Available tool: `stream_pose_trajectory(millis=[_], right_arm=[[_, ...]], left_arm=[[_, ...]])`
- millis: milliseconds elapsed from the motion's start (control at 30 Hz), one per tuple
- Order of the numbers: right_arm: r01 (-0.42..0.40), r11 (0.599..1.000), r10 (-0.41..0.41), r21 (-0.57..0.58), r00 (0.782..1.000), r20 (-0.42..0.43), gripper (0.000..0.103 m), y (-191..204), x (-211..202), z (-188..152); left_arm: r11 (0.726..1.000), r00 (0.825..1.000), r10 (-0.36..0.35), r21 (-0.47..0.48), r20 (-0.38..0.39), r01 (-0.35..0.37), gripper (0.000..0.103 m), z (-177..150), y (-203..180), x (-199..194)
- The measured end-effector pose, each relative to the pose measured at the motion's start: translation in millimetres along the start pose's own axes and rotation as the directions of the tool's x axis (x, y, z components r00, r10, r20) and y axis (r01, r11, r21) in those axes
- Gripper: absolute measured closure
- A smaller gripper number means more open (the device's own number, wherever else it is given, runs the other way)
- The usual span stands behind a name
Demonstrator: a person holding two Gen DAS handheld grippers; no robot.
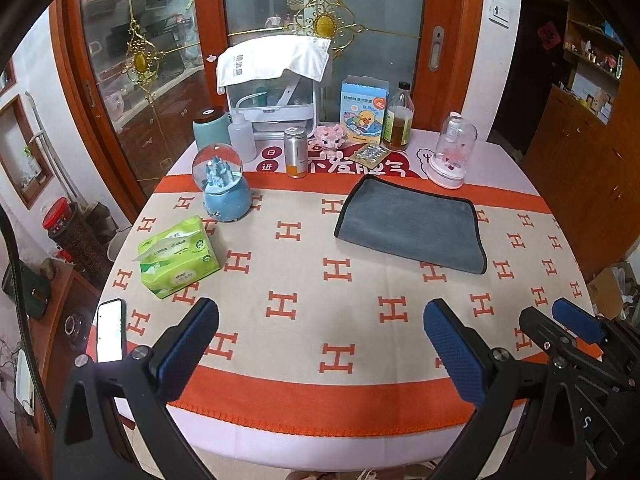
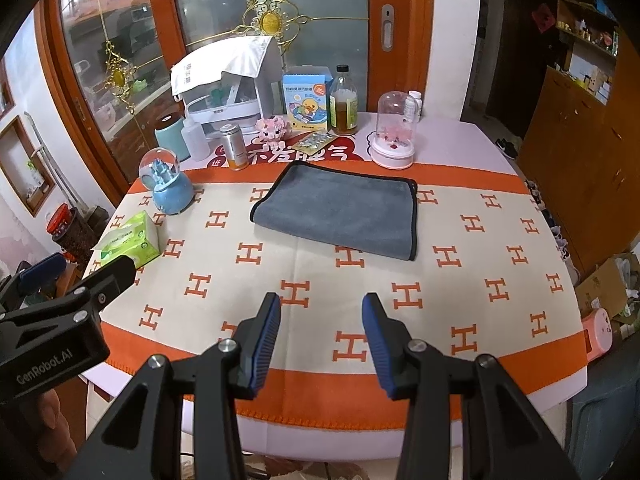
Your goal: Fold towel
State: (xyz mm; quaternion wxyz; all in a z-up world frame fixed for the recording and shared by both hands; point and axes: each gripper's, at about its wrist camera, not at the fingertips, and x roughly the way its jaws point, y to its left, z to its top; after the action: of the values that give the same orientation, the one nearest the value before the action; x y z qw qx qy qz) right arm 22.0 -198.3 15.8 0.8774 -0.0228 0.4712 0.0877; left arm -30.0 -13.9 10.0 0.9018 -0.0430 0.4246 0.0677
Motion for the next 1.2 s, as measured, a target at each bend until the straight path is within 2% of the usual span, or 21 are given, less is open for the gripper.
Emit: stream_pose_trajectory(millis=[1200], right_arm=[[0.000, 1.000, 0.001, 0.010, 1.000, -0.019, 0.060, 4, 8, -4]], left_arm=[[0.999, 0.999, -0.025, 0.030, -0.025, 0.026, 0.001, -1, -1, 11]])
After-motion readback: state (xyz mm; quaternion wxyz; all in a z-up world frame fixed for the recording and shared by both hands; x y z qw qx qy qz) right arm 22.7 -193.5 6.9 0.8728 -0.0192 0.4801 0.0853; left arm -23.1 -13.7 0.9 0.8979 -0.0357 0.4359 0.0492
